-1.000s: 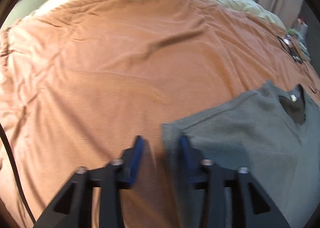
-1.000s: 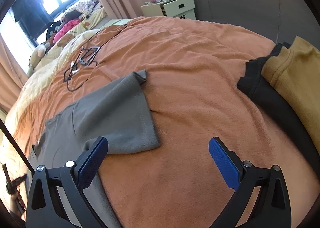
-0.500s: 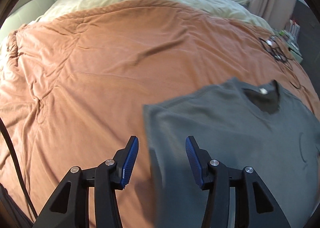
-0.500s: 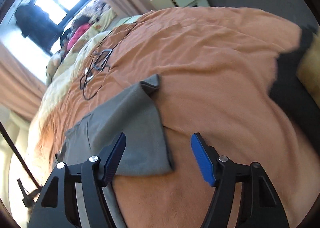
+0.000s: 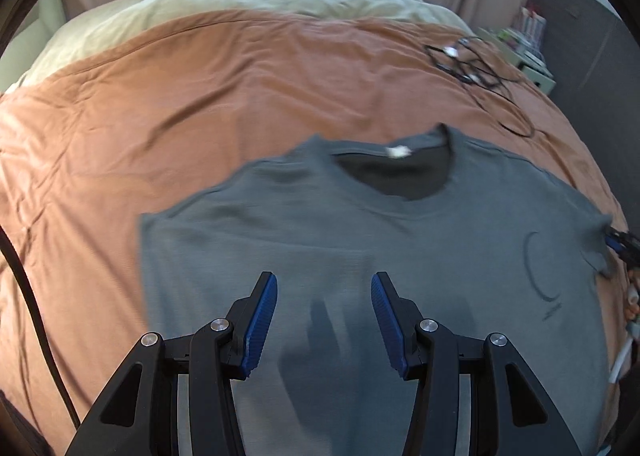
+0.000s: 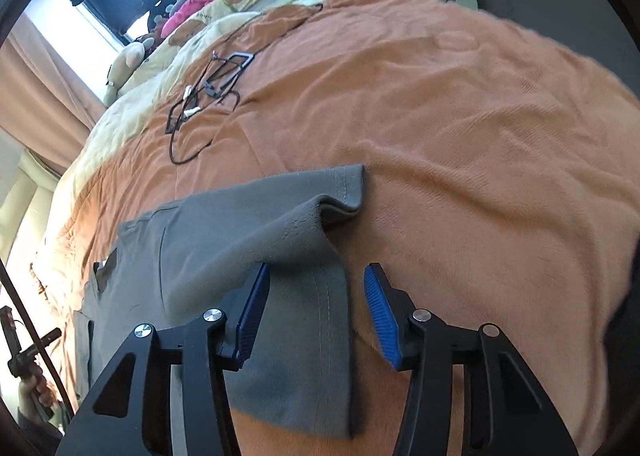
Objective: Fold small clothes
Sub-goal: 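Grasp the other side edge with the right gripper and fold it inward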
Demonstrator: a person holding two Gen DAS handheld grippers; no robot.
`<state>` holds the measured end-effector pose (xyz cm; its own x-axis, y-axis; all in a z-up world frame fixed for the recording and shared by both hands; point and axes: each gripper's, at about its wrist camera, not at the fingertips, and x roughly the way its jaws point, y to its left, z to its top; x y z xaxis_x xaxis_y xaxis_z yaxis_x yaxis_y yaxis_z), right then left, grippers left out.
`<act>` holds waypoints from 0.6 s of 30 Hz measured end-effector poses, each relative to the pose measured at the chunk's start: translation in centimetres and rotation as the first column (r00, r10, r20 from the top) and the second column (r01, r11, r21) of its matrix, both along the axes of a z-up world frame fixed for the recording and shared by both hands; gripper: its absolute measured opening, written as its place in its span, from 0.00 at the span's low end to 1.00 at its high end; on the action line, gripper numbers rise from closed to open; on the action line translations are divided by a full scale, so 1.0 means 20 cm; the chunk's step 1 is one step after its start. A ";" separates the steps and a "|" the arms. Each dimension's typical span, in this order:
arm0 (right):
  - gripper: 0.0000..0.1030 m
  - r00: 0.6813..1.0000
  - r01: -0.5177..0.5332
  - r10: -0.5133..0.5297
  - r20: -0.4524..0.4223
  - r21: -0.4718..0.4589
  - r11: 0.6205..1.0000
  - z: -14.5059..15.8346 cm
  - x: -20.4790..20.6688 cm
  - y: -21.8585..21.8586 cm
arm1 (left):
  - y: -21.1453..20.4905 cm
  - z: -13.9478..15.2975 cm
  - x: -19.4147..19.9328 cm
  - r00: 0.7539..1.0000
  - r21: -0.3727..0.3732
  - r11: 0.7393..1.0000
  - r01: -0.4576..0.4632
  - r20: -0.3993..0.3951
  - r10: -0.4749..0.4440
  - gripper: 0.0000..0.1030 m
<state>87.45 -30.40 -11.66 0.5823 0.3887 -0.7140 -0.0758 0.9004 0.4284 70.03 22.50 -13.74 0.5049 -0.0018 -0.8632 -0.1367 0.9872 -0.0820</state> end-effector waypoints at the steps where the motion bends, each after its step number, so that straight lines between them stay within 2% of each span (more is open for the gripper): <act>1: 0.46 1.000 -0.008 0.008 -0.007 0.007 1.000 -0.01 0.02 -0.01 | -0.04 0.00 0.01 1.000 0.001 1.000 0.012 0.000 -0.012 0.50; 3: 0.44 1.000 -0.024 0.024 0.003 0.020 1.000 -0.02 0.04 -0.01 | -0.14 -0.02 0.04 0.999 0.001 0.999 0.039 -0.004 -0.039 0.50; 5: 0.35 0.998 -0.055 0.055 0.012 0.036 0.998 -0.02 0.06 -0.01 | -0.23 -0.03 0.06 0.998 -0.005 0.998 0.061 -0.008 -0.061 0.50; 7: 0.17 0.996 -0.091 0.091 0.020 0.028 0.995 -0.01 0.06 0.00 | -0.31 -0.04 0.09 0.997 -0.016 0.997 0.080 -0.007 -0.080 0.50; 9: 0.09 0.991 -0.126 0.125 0.042 0.026 0.992 0.01 0.04 0.02 | -0.39 -0.05 0.10 0.995 -0.034 0.994 0.100 -0.006 -0.100 0.50; 13: 0.08 0.987 -0.146 0.146 0.061 0.003 0.989 0.11 0.00 0.04 | -0.52 -0.06 0.10 0.990 -0.100 0.985 0.142 0.007 -0.142 0.50; 18: 0.07 0.979 -0.177 0.181 0.091 -0.054 0.983 0.30 -0.06 0.13 | -0.63 -0.11 0.10 0.984 -0.138 0.975 0.176 -0.007 -0.178 0.50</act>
